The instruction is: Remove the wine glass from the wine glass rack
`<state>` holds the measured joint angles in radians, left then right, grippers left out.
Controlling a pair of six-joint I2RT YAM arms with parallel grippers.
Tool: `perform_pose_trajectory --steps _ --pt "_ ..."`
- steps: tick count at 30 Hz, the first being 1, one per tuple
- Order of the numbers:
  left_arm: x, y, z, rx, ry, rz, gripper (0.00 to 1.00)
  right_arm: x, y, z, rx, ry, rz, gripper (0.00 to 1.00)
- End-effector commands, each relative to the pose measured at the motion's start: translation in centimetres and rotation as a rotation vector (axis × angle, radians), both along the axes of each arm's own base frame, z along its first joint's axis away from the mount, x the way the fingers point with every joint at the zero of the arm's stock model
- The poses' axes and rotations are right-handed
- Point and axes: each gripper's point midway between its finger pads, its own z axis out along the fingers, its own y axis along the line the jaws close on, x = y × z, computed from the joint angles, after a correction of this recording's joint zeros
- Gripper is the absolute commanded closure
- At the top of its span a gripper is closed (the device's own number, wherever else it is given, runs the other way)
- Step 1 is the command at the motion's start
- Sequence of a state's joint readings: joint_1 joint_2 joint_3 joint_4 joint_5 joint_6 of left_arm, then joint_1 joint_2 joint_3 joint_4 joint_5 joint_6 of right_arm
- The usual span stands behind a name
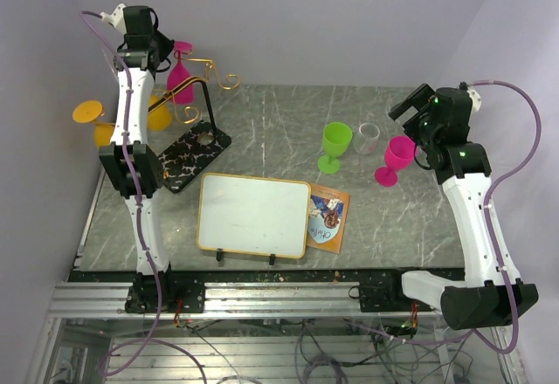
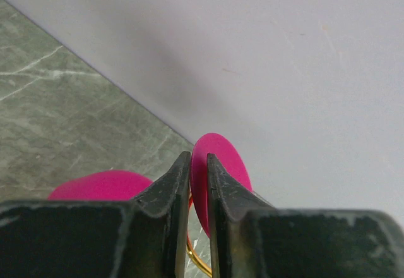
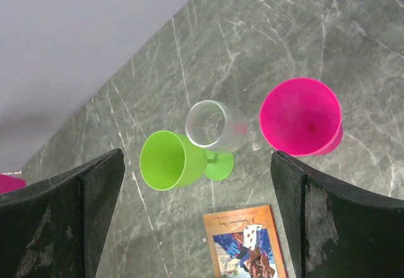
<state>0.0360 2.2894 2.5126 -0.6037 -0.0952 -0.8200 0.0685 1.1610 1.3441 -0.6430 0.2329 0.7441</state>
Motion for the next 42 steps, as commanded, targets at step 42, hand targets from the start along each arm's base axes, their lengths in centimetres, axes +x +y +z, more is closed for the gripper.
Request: perform_pose_trajectory --steps 42 --pt "-3.2 -3.5 8.7 -0.284 -0.24 -0.264 0.93 0.2 0.4 0.1 0.02 -0.017 0.004 0.0"
